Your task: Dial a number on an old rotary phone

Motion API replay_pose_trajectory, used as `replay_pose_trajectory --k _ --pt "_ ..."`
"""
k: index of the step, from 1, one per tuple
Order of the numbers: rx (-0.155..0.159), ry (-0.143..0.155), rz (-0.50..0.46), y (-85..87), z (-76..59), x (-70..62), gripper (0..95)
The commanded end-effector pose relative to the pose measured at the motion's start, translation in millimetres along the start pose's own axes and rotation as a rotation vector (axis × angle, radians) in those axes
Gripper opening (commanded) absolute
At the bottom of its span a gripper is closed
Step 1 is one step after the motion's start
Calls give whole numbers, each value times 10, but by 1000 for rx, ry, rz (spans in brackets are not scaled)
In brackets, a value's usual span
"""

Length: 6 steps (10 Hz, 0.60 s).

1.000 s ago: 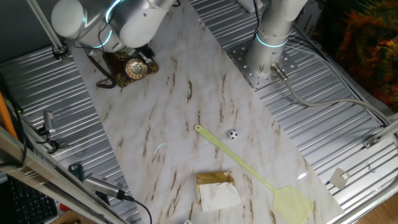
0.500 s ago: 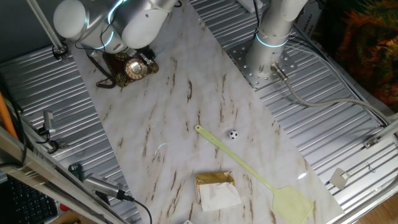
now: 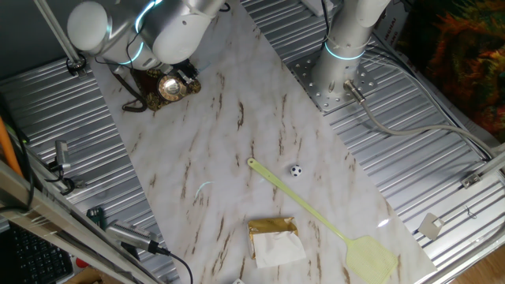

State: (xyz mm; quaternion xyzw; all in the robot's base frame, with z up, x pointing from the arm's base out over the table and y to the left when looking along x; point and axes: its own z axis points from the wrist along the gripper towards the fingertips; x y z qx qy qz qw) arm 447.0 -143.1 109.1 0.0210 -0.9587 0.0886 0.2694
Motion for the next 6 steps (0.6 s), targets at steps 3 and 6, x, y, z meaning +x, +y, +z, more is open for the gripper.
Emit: replay_pose_trajectory --k 3,6 --pt "-17 -6 12 31 9 -54 0" --pt "-40 0 22 46 14 -72 0"
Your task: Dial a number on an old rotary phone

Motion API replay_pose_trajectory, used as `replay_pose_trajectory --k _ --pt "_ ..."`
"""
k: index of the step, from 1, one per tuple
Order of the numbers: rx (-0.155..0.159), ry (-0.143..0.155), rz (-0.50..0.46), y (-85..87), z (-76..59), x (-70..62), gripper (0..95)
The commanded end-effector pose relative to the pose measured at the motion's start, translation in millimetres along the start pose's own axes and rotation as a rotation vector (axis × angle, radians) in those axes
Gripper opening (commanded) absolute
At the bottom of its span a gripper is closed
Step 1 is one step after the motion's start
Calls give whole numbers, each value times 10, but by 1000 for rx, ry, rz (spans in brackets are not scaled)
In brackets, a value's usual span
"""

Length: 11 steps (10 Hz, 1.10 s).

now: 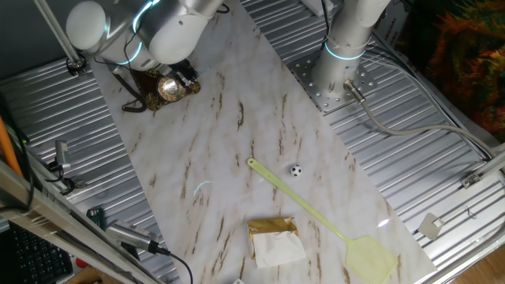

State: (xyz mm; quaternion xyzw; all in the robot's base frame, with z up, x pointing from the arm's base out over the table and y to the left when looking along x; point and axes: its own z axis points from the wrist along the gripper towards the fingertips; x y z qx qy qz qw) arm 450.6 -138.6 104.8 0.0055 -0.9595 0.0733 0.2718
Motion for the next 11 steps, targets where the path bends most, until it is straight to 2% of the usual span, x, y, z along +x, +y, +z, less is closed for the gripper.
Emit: replay_pose_trajectory --k 1,2,11 --pt "-5 -6 3 0 5 -21 0" --pt "-16 -6 10 10 10 -27 0" --pt "-25 -13 40 94 16 -113 0"
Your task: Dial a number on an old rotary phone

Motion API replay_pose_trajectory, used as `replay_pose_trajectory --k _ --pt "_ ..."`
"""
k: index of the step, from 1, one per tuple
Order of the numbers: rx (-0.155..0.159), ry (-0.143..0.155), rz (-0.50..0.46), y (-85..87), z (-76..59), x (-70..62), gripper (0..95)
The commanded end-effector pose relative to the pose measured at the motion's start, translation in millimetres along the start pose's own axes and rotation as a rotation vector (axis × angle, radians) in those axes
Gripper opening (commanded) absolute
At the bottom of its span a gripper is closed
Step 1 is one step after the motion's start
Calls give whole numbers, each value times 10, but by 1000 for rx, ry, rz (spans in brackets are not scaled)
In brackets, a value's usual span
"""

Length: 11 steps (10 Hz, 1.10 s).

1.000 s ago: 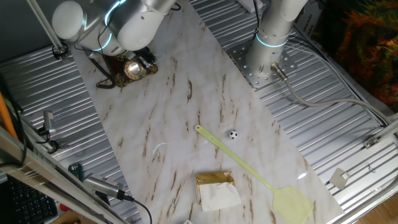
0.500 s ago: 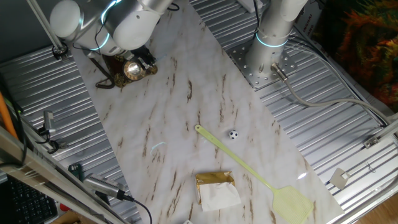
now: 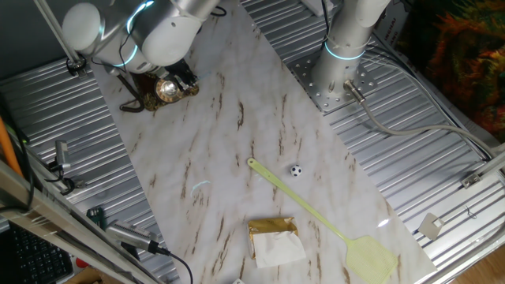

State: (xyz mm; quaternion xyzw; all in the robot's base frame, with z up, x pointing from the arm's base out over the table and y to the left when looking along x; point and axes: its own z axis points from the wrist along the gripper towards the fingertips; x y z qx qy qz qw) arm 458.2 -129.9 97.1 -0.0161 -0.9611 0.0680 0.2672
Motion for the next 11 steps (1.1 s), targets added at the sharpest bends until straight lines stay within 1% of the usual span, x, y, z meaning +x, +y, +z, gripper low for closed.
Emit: replay_pose_trajectory --k 1,2,4,6,8,11 --pt "-8 -9 1 4 5 -12 0" --pt "-19 -11 2 5 5 -13 0" --pt "-24 -20 0 8 6 -16 0" --pt "-28 -20 8 21 12 -26 0" --pt "-36 -26 13 35 16 -38 0" --pt "-50 -25 24 61 22 -64 0"
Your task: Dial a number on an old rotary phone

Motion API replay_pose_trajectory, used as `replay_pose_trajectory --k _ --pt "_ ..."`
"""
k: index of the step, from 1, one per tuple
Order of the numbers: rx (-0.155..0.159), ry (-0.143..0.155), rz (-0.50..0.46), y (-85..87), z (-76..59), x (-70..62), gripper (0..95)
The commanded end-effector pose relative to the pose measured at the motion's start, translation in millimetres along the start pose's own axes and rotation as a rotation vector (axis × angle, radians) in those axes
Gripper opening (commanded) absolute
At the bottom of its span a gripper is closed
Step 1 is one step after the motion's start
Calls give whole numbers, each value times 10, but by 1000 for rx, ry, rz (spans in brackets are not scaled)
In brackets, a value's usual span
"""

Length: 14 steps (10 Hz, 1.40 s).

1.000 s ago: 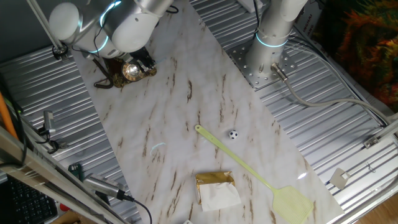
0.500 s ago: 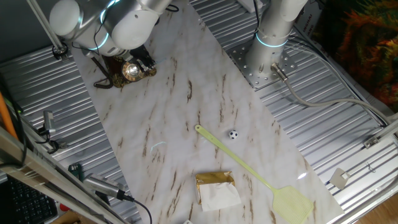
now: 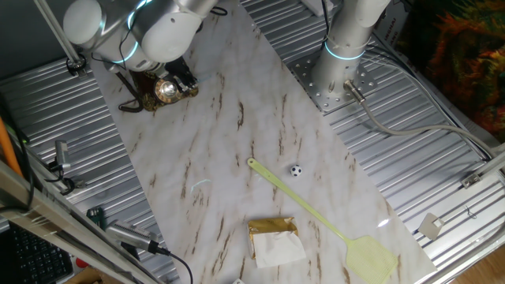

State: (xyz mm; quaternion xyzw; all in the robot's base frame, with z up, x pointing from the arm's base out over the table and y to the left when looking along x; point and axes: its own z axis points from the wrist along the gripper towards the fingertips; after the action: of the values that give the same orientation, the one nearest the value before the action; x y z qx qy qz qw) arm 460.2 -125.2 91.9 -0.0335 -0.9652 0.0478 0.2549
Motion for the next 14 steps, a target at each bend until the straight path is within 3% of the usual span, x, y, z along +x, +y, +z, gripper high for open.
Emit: replay_pose_trajectory --k 1,14 --pt "-4 -2 1 13 -3 -29 0" --pt "-22 -5 18 119 35 -124 0"
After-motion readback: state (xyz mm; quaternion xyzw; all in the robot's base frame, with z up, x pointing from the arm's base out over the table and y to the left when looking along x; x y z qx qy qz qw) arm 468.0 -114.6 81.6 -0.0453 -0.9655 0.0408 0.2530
